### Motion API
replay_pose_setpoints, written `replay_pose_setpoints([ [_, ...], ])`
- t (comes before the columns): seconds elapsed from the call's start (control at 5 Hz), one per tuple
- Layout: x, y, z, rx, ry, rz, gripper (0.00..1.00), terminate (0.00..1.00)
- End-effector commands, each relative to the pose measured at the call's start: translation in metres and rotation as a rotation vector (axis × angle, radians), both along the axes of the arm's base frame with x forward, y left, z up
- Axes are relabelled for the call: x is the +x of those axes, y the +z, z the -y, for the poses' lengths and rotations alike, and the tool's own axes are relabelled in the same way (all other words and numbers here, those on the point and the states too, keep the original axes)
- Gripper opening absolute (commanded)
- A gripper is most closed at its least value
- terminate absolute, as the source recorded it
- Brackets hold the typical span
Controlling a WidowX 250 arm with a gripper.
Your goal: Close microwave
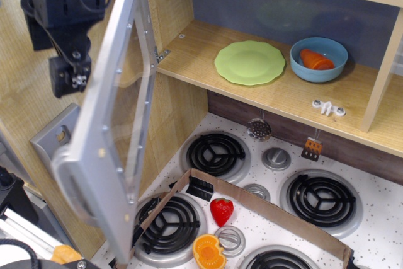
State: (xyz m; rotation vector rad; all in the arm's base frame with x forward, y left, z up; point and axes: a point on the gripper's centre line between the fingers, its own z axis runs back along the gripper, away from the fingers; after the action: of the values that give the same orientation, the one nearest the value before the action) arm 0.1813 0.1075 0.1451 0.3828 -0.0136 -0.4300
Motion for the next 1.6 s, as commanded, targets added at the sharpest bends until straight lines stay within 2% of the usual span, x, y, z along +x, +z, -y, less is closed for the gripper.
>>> replay_pose_setpoints([
  [0.0,0.012,-0.002,0.015,-0.112,-0.019,0.194,1.00,0.00],
  [0.2,0.025,-0.004,0.027,-0.136,-0.074,0.314,1.00,0.00],
  [0.4,0.042,-0.004,0.040,-0.177,-0.105,0.379,1.00,0.00],
  [0.8,0.072,-0.012,0.067,-0.210,-0.141,0.443,1.00,0.00],
  [1.4,0.105,-0.041,0.093,-0.288,-0.215,0.446,1.00,0.00],
])
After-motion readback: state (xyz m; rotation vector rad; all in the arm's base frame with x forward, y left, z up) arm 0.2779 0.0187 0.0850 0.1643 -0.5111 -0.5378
